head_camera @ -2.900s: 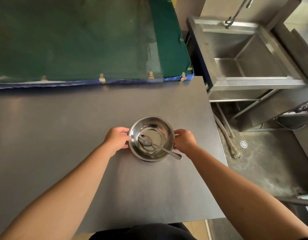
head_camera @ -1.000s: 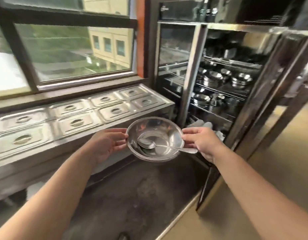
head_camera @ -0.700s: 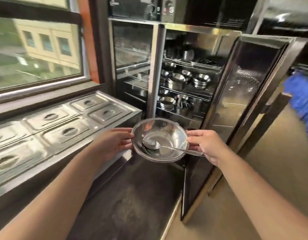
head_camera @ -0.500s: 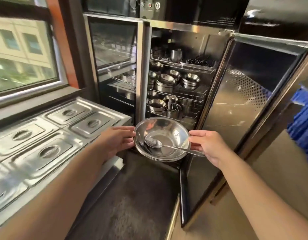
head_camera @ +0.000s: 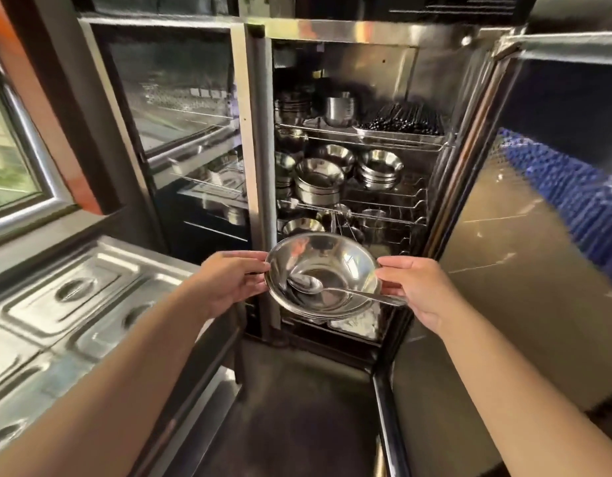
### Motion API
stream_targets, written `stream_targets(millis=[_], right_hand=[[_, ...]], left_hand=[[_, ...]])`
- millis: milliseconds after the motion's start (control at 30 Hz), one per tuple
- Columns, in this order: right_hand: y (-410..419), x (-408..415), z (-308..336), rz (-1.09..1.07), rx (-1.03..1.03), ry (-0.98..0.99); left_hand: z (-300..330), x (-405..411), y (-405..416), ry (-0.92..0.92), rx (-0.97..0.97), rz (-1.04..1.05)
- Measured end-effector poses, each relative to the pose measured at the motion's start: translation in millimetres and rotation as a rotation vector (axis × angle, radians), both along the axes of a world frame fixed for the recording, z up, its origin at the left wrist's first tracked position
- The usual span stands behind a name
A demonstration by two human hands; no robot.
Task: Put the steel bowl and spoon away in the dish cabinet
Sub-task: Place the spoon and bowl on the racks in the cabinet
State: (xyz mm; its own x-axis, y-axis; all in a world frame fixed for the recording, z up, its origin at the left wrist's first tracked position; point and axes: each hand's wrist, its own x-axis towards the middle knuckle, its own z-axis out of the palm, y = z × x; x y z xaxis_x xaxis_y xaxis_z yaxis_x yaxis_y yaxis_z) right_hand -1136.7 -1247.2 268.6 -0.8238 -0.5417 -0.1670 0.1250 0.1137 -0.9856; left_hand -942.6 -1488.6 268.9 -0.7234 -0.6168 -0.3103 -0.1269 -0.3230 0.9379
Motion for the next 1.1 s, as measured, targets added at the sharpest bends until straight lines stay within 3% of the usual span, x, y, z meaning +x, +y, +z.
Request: stream_targets(millis=[200, 467, 800, 1100], right_hand=[[-80.2, -94.9, 15.1, -0.006, 0.014, -0.004], [-127.6, -168.7, 43.4, -0.093, 0.027, 0.001], [-159.4, -256.6, 38.2, -0.377, 0.106, -0.013], [-174.7, -308.2, 23.1, -0.547, 0.241, -0.016]], left_hand=[[20.0, -97.8, -78.3, 0.005, -0.023, -0.015], [30.3, -203.6, -140.8, 0.018, -0.066, -0.076], [15.0, -366.8, -196.7, 0.065, 0.022, -0.383], [-2.6, -464.0, -213.3, 0.023, 0.017, -0.626]])
